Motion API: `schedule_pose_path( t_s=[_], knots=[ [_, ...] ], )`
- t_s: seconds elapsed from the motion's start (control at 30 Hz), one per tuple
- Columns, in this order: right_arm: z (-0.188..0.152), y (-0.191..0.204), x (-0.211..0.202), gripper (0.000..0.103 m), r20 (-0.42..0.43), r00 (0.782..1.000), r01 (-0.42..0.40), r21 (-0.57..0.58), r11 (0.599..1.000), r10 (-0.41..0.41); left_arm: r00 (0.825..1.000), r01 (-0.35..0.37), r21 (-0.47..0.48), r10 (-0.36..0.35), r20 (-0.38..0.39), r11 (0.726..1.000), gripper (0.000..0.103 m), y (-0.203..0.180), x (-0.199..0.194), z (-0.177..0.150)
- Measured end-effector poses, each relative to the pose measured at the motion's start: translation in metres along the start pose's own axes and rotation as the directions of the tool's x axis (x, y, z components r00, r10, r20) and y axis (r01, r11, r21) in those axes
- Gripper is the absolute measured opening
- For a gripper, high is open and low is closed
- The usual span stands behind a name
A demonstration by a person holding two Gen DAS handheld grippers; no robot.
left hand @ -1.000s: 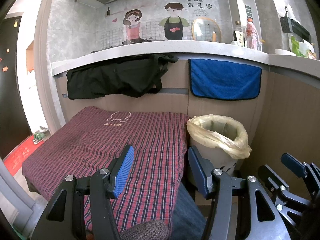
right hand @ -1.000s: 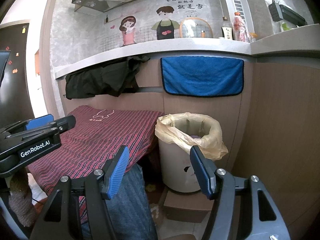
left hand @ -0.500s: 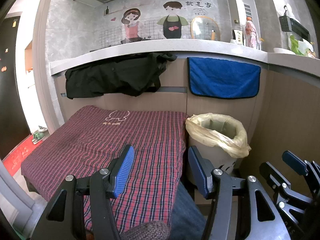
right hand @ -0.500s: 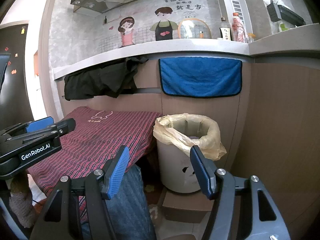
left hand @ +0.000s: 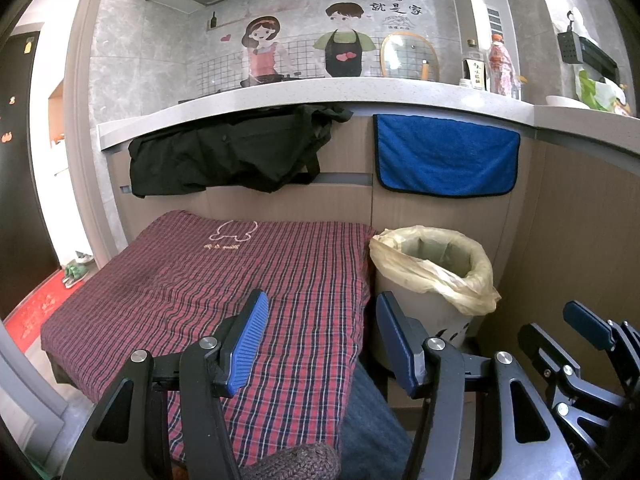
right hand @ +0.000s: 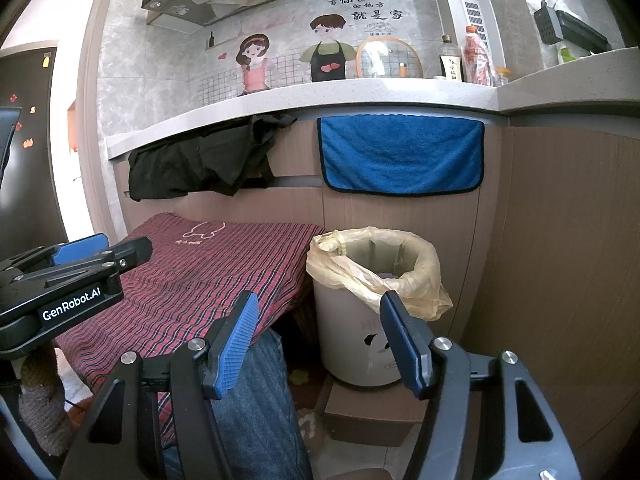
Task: Collect trash
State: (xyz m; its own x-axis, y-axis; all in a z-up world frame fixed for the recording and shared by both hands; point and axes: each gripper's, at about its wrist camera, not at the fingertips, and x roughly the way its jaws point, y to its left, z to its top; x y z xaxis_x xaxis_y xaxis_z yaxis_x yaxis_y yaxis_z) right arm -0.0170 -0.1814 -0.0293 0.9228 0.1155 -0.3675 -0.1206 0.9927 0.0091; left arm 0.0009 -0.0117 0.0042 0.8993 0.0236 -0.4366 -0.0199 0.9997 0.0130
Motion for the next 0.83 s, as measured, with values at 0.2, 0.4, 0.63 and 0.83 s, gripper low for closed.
schedule_pose_path(
  t_s=[0.2,0.4,0.63,0.83],
  knots=[
    [-0.0002,0.0013,-0.0012,0.060,0.001,1.000,0.004,0.000,1.000,-0.004,1.000,-0.001,-0.001,0.001,0.001,1.000,0.057,-0.0003,-0.0001,0.0002],
    [-0.0001,0.0007,-0.0005,0.060,-0.002,1.000,0.002,0.000,1.000,-0.002,1.000,0.001,0.000,-0.001,-0.001,1.000,0.057,-0.0005,0.0003,0.0004],
    [0.0000,-0.0001,0.0002,0.060,-0.001,1.000,0.000,-0.001,1.000,0.000,1.000,0.002,-0.002,-0.002,-0.003,1.000,0.057,-0.0004,0.0006,0.0007],
    [-0.0002,-0.0013,0.0007,0.060,-0.005,1.000,0.000,-0.001,1.000,0.000,1.000,0.010,-0.004,-0.010,-0.008,1.000,0.057,-0.0014,0.0005,-0.0039]
  ],
)
